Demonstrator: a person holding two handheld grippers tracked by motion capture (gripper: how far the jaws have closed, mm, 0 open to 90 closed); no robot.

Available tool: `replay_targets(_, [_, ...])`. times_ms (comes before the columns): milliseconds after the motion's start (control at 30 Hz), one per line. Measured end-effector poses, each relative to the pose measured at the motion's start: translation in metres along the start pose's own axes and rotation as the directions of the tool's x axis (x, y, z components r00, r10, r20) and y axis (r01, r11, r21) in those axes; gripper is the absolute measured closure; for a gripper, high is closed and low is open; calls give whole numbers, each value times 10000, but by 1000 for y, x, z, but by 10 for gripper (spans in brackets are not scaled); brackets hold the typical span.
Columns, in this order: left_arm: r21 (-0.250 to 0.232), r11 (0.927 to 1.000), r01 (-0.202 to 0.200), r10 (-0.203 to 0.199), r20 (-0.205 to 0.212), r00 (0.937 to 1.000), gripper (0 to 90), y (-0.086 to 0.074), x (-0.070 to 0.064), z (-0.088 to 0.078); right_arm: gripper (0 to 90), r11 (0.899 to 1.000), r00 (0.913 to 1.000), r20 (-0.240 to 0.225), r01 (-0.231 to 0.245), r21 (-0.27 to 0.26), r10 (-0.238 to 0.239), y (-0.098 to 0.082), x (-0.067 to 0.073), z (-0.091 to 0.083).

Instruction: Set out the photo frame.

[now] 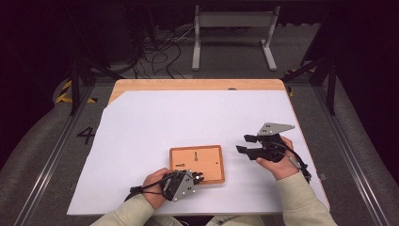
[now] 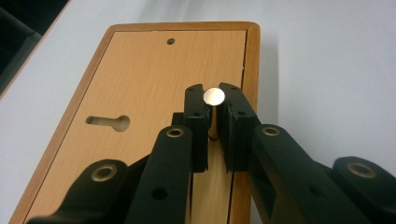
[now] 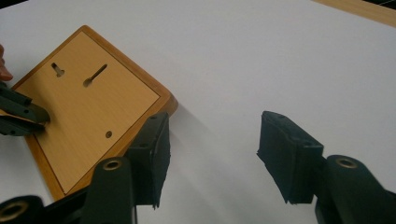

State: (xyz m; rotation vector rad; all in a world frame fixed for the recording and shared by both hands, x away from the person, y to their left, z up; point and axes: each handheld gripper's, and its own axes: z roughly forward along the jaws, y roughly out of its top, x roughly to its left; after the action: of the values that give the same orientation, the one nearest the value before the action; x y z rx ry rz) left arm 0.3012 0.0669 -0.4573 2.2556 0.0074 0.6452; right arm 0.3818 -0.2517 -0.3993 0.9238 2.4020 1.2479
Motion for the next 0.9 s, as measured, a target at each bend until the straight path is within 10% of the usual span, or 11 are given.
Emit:
replay_targets(267, [-28,9962,-874,873,-301,9957,834,0,-7,-2,366,9994,9967,-740,-318,124,326,5,8,7])
replay_targets(700, [-124,9935,-1132,1123,-627,9917,836,0,-14,-2,282,9887,9745,-1953,-876,1213,1103,11,26,50])
replay_targets(900, [-155,9936,-1123,1111,-666,9916,836,-1,-16,-3,283,9774,9516,-2545,-1334,1639,1726,13,30,71])
